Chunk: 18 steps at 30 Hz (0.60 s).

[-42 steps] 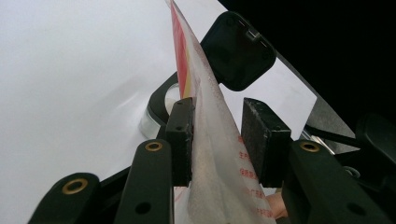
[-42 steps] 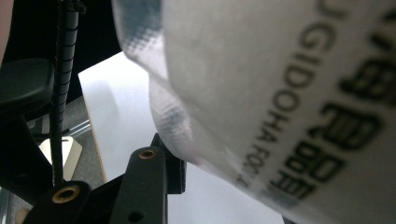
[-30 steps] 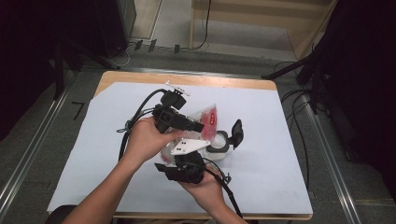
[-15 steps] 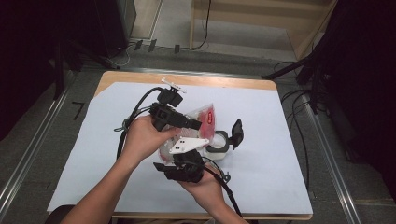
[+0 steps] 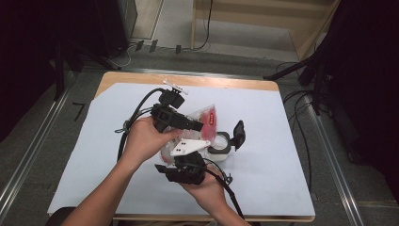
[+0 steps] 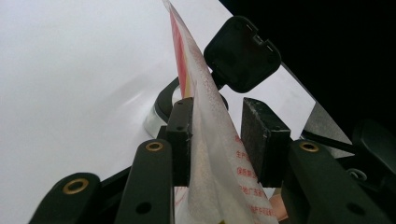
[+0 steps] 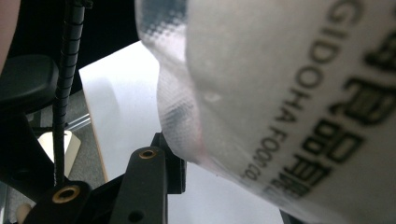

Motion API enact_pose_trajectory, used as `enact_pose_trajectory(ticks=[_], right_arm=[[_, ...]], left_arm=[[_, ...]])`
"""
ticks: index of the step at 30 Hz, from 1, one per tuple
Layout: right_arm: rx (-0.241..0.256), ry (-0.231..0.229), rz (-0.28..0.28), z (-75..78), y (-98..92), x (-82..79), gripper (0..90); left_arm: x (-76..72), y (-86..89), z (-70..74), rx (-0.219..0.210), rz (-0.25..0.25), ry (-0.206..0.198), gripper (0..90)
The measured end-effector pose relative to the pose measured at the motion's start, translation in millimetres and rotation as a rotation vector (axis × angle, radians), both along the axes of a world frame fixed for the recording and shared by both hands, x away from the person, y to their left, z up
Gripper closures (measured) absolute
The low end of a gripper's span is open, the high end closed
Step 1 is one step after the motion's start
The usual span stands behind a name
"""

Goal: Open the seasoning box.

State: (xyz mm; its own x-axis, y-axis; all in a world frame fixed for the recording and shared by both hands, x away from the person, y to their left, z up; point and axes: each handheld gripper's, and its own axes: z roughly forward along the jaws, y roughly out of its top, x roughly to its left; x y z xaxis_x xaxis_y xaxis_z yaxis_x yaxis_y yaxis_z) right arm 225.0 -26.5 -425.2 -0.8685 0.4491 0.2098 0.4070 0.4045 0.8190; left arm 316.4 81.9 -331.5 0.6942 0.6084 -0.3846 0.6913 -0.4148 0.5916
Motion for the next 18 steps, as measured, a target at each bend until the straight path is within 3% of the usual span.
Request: enact_pose_trajectory(ticks=[18], right_arm=[[-0.024, -0.008, 0.006, -4.7, -1.0, 0.7, 64.3]], left_arm=[[0.2, 1.7, -6.8, -0.027, 0.013, 0.025, 64.9]])
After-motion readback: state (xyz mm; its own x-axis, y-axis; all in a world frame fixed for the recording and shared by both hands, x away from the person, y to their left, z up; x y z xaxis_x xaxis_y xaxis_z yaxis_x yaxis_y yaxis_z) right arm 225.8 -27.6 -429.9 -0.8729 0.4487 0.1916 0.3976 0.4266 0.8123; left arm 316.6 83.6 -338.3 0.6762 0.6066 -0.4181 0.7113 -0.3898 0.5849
